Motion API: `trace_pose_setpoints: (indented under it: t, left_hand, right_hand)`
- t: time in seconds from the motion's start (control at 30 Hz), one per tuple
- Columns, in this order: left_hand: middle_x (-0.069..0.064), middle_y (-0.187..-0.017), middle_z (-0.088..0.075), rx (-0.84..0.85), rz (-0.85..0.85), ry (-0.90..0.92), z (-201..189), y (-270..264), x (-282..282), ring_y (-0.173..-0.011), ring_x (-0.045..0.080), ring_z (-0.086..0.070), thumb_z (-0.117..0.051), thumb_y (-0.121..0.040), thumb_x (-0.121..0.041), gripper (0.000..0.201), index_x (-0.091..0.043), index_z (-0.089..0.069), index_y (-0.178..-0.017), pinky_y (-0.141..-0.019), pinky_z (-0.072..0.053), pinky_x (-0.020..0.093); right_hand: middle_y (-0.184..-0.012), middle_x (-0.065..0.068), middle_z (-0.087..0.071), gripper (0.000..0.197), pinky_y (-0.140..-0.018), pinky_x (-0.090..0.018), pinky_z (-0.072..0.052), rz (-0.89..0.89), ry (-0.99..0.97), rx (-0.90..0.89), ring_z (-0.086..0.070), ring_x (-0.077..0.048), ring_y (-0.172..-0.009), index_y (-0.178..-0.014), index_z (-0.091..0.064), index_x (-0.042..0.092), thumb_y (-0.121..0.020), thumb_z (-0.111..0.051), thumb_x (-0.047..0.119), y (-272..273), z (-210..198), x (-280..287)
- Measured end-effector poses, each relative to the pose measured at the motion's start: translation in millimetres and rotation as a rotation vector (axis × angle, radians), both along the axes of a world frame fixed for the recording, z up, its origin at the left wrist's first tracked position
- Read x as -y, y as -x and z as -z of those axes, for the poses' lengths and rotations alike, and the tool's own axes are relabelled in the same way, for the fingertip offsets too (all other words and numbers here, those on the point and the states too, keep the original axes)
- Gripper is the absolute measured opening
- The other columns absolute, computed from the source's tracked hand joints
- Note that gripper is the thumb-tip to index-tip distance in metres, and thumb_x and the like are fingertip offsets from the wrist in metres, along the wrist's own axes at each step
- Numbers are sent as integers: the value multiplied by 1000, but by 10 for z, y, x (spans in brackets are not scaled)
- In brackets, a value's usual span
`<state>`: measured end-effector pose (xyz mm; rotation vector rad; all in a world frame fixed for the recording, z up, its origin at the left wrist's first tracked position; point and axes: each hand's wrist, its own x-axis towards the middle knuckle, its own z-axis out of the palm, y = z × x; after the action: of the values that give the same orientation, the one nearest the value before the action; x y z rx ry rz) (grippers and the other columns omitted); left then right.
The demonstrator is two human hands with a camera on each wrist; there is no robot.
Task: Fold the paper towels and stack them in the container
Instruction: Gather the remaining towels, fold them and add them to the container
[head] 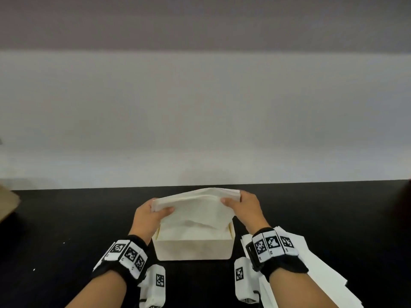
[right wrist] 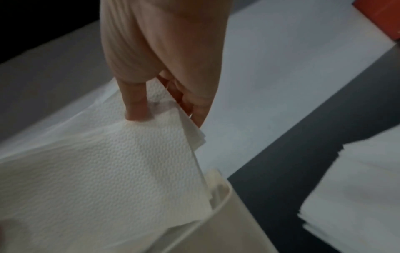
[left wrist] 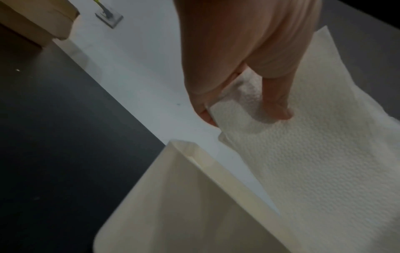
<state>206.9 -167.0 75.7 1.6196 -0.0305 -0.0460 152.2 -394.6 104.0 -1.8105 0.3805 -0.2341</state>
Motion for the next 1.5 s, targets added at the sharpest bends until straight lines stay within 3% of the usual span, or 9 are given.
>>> trace_pose_setpoints:
  t: [0.23,0.47,0.57,0.67,0.83,1.07,1.23,1.4,1.5]
  left_hand:
    - [1,-108,-59,-67,15,-110,206,-126,41,-99,19,-57,-75,-76,-7,44,-22,-54,-112,-73,-47,24]
    - [3,-119,-52,-108,-11,-88,285,-193,112,-110,22,-53,-78,-73,-7,67,-20,-43,-129,-91,-46,34]
    - [5,-120,-53,-99,-29,-86,312,-196,113,-110,23,-53,-73,-78,-7,55,-19,-48,-126,-93,-45,34]
    - [9,-113,-60,-107,-31,33,296,-207,55,-99,25,-59,-69,-80,-5,31,-23,-59,-102,-88,-50,38]
    - [9,-107,-62,-125,27,80,271,-187,-40,-98,29,-62,-70,-79,-1,31,-26,-59,-95,-87,-53,47]
    - [5,-108,-61,-149,79,12,300,-228,-15,-102,24,-60,-75,-73,0,47,-20,-54,-110,-88,-52,41]
    - [7,-114,-66,-160,154,-60,381,-350,-15,-105,22,-65,-85,-53,-23,76,-19,-53,-122,-89,-55,42]
    - [6,-115,-65,-144,152,-55,432,-371,32,-108,22,-63,-82,-55,-24,77,-17,-50,-125,-96,-50,45]
    - [4,-117,-60,-153,126,-61,394,-329,69,-110,23,-58,-77,-71,-12,61,-17,-48,-124,-97,-48,41]
  right_hand:
    - [-112,-2,-63,43,-92,-43,-53,-108,-207,-108,-60,-22,-106,-110,-55,22,-76,-71,0,-132,307,-32]
    - [-107,1,-63,49,-93,-40,-51,-159,-148,-180,-60,-20,-104,-109,-54,23,-71,-75,-1,-196,416,-87]
    - [-98,0,-63,30,-90,-38,-52,-116,-97,-186,-60,-20,-96,-95,-58,24,-78,-68,1,-229,459,-120]
    - [-86,-2,-64,18,-78,-35,-51,-37,-111,-101,-60,-20,-84,-78,-63,20,-82,-63,2,-234,447,-96]
    - [-99,-5,-65,27,-77,-36,-55,-81,-206,-59,-62,-24,-94,-89,-63,22,-79,-65,-3,-200,411,-43]
    - [-113,-3,-59,51,-94,-46,-51,-150,-240,-74,-56,-22,-107,-100,-57,34,-72,-73,-5,-222,491,-52]
    - [-108,2,-61,52,-94,-43,-50,-170,-212,-114,-57,-16,-102,-101,-57,34,-69,-75,-3,-232,517,-83]
    - [-106,0,-62,45,-93,-44,-52,-161,-222,-109,-59,-20,-102,-98,-59,33,-73,-71,-3,-246,530,-81]
    - [-104,-7,-63,31,-86,-43,-54,-152,-245,-93,-60,-28,-100,-87,-68,24,-78,-63,-6,-220,529,-66]
